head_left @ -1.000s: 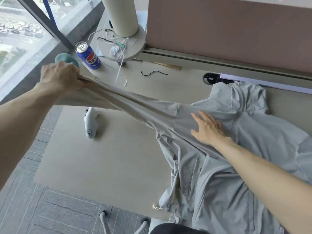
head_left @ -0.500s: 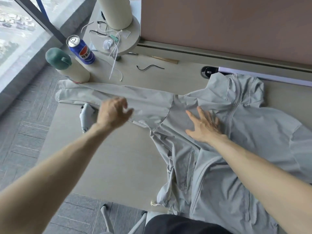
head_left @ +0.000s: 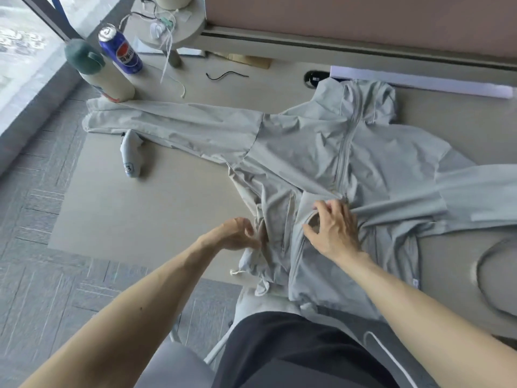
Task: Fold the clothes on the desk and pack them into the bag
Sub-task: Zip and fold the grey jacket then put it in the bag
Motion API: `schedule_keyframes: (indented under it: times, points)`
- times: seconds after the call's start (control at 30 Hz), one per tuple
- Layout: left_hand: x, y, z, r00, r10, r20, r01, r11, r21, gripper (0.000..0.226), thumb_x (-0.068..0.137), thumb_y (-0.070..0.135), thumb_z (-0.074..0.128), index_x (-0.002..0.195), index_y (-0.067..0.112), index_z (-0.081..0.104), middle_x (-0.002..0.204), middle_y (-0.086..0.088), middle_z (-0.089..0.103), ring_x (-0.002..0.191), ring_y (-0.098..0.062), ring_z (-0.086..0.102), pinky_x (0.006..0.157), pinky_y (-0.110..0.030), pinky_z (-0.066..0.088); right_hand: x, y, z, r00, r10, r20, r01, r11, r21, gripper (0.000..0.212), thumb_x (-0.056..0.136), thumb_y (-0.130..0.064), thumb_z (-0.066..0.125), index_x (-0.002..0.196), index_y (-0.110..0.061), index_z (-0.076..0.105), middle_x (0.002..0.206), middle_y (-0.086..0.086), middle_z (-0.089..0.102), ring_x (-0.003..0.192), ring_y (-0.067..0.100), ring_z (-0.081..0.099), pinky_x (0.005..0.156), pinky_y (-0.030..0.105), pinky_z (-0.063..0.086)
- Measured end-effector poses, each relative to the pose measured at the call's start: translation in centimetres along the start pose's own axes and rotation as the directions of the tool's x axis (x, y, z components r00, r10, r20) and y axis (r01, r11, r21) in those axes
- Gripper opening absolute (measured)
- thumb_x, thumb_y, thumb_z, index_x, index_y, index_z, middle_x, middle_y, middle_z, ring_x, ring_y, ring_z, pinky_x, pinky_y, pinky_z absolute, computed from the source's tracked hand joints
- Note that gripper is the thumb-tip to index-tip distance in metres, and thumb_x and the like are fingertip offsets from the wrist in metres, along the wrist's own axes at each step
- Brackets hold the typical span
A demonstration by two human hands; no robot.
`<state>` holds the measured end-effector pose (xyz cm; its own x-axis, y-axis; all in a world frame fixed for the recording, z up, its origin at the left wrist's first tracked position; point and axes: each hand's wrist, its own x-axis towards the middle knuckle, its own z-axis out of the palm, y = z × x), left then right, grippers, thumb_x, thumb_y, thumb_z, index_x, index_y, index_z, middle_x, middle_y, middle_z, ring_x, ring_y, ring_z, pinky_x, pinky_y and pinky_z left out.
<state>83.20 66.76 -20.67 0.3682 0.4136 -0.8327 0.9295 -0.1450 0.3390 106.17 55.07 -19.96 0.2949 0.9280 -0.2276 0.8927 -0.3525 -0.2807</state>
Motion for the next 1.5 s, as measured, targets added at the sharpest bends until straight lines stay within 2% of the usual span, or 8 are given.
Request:
schedule_keyframes:
  times: [0.13, 0.33, 0.67, 0.93, 1.1, 1.2, 1.33, 1.5]
  points:
    - [-1.6, -0.7, 3.6, 0.997, -0.050, -0.065, 0.046, 0.997, -0.065, 0.014, 0.094, 0.014, 0.057, 0.100, 0.008, 0.067, 0.102, -0.012, 0.070, 0.098, -0.033, 0.067, 0.072, -0.036, 0.050, -4.9, 2.6, 1.4, 0.996, 0.079, 0.046, -0.083, 0.992, 0.090, 0.049, 0.080, -0.047, 0.069, 0.115, -0.017, 0.054, 0.108, 0.009, 0.052, 0.099, 0.033, 0.054, 0.080, 0.044, 0.048]
    - [-4.2, -2.2, 6.8, 0.906, -0.165, -0.390, -0.038, 0.885, -0.464, 0.019, 0.099, 0.032, 0.059, 0.094, 0.014, 0.057, 0.086, -0.010, 0.068, 0.060, -0.021, 0.060, 0.040, -0.025, 0.044, -10.3, 6.5, 4.0, 0.960, 0.074, 0.269, -0.056, 0.996, -0.072, 0.050, 0.082, -0.059, 0.064, 0.115, -0.023, 0.051, 0.116, 0.005, 0.047, 0.110, 0.028, 0.048, 0.089, 0.040, 0.044]
    - [-8.4, -6.9, 8.7, 0.716, -0.222, -0.662, -0.068, 0.922, -0.382, 0.030, 0.082, 0.037, 0.080, 0.091, 0.012, 0.065, 0.082, -0.007, 0.071, 0.072, -0.026, 0.066, 0.064, -0.039, 0.057, -14.4, 11.4, 3.4, 0.985, 0.158, 0.076, -0.163, 0.985, 0.063, 0.022, 0.097, -0.028, 0.055, 0.079, -0.018, 0.048, 0.087, 0.000, 0.053, 0.089, 0.026, 0.056, 0.078, 0.038, 0.044]
    - [-9.6, -8.7, 10.6, 0.811, -0.169, -0.560, 0.086, 0.981, -0.172, 0.053, 0.088, 0.050, 0.070, 0.057, 0.009, 0.056, 0.053, -0.006, 0.058, 0.052, -0.024, 0.055, 0.049, -0.029, 0.040, -16.9, 15.0, 1.8, 0.961, 0.271, -0.056, -0.256, 0.947, 0.192, 0.018, 0.101, -0.020, 0.050, 0.089, -0.006, 0.051, 0.088, 0.022, 0.066, 0.084, 0.039, 0.062, 0.073, 0.040, 0.040]
    - [-10.1, -8.8, 10.9, 0.681, -0.342, -0.647, 0.018, 0.892, -0.452, 0.053, 0.098, 0.042, 0.057, 0.064, 0.002, 0.061, 0.059, -0.014, 0.062, 0.048, -0.026, 0.061, 0.041, -0.025, 0.041, -18.4, 16.0, 1.2, 0.949, 0.295, -0.111, -0.229, 0.887, 0.402, 0.014, 0.101, -0.014, 0.049, 0.098, -0.001, 0.051, 0.082, 0.019, 0.061, 0.075, 0.032, 0.055, 0.062, 0.034, 0.034]
    - [-10.1, -9.7, 11.7, 0.740, -0.344, -0.577, 0.135, 0.918, -0.374, 0.039, 0.096, 0.032, 0.063, 0.070, 0.003, 0.069, 0.068, -0.019, 0.069, 0.064, -0.033, 0.070, 0.063, -0.040, 0.060, -18.8, 16.8, 1.6, 0.951, 0.298, -0.075, -0.253, 0.898, 0.360, 0.013, 0.101, -0.016, 0.050, 0.097, -0.003, 0.052, 0.080, 0.018, 0.061, 0.074, 0.033, 0.056, 0.063, 0.034, 0.035]
    - [-10.5, -10.6, 12.6, 0.625, -0.364, -0.690, 0.164, 0.926, -0.340, 0.011, 0.092, 0.019, 0.067, 0.085, 0.013, 0.072, 0.067, -0.003, 0.066, 0.062, -0.020, 0.064, 0.066, -0.032, 0.057, -19.5, 18.9, 2.0, 0.917, 0.398, -0.019, -0.377, 0.883, 0.278, 0.012, 0.100, -0.018, 0.050, 0.094, -0.008, 0.049, 0.086, 0.023, 0.063, 0.079, 0.038, 0.058, 0.065, 0.037, 0.038]
    - [-9.7, -11.8, 13.6, 0.793, -0.312, -0.524, 0.240, 0.949, -0.203, 0.013, 0.089, 0.019, 0.066, 0.084, 0.009, 0.071, 0.078, -0.004, 0.074, 0.062, -0.012, 0.061, 0.064, -0.027, 0.057, -19.7, 20.2, 2.0, 0.898, 0.439, 0.027, -0.432, 0.869, 0.240, 0.021, 0.097, -0.034, 0.053, 0.095, -0.014, 0.049, 0.094, 0.016, 0.063, 0.085, 0.033, 0.053, 0.070, 0.036, 0.036]
